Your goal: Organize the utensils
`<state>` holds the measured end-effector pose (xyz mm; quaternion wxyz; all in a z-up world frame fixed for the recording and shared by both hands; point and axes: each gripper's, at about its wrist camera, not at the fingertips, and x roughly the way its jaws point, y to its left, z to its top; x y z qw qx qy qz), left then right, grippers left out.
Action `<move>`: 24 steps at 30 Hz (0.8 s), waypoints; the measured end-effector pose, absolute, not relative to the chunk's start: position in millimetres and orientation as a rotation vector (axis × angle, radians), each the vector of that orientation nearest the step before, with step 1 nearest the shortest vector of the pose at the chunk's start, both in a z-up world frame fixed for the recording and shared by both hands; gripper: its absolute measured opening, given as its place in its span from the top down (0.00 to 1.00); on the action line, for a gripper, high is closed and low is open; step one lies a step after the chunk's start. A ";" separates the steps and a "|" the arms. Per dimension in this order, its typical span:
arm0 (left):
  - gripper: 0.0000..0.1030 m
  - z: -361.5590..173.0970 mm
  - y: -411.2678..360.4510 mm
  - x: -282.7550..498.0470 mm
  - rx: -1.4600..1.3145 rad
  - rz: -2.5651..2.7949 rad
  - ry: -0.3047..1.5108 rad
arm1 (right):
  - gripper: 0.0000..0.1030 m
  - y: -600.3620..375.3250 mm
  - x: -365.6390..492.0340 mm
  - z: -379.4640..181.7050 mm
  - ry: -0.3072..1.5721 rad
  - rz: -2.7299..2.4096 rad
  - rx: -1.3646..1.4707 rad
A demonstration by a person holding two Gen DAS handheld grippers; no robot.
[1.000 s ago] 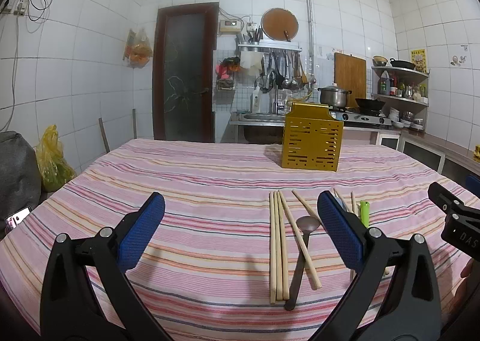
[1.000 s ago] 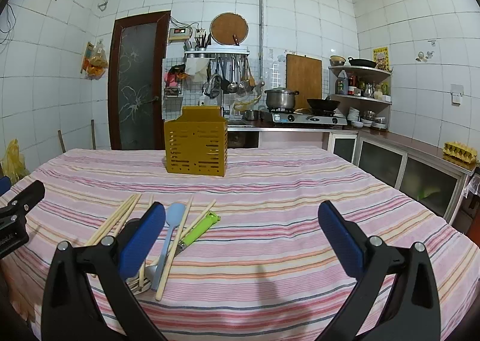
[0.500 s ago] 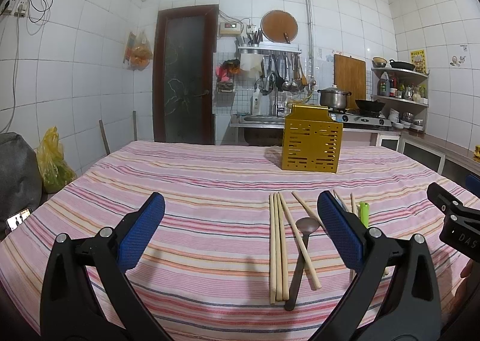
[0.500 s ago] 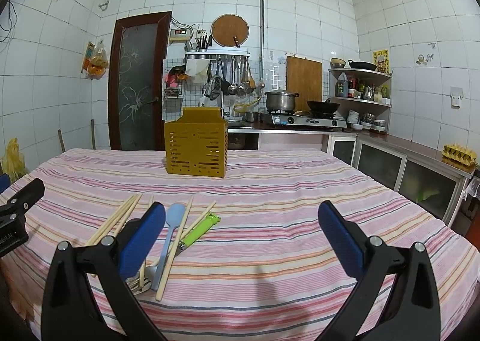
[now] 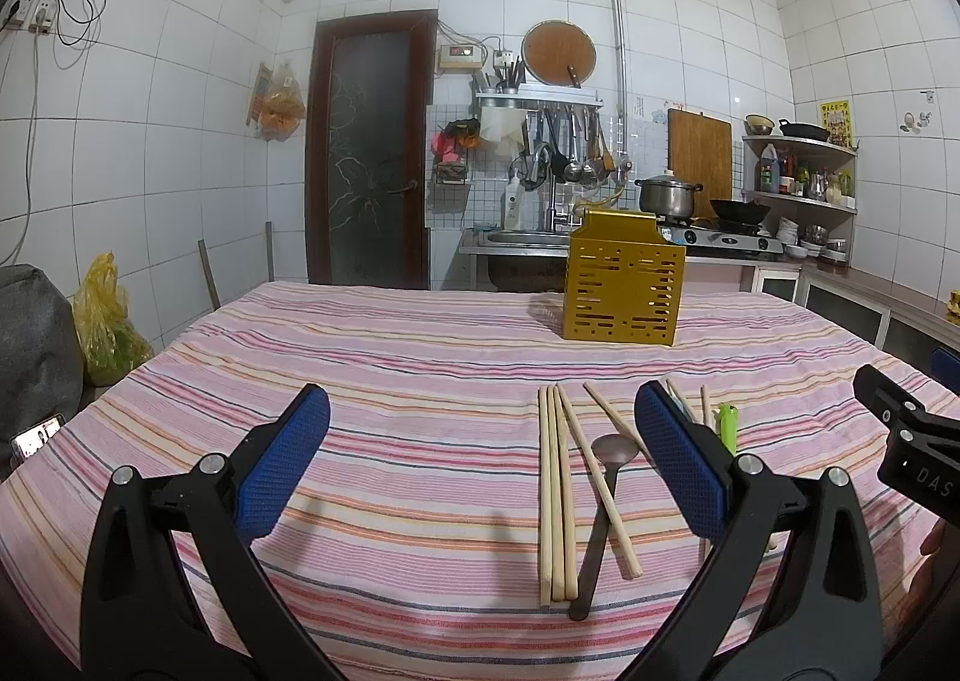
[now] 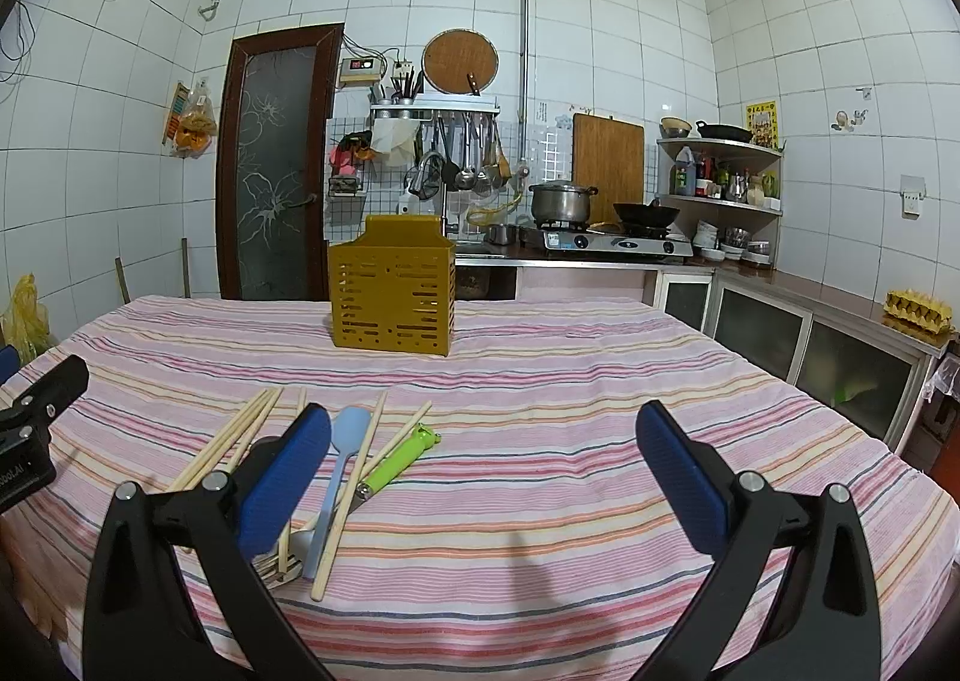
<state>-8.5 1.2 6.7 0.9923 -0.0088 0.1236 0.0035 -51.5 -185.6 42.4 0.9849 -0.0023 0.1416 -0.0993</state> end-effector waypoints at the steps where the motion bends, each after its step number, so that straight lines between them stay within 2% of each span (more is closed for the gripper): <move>1: 0.05 7.2 1.3 -8.7 -0.017 0.007 0.248 | 0.04 -185.6 -51.8 42.4 0.284 -0.200 -0.005; 24: 0.05 5.1 -0.8 -7.1 -0.005 0.008 0.243 | 0.04 -186.8 -56.4 42.5 0.271 -0.202 0.003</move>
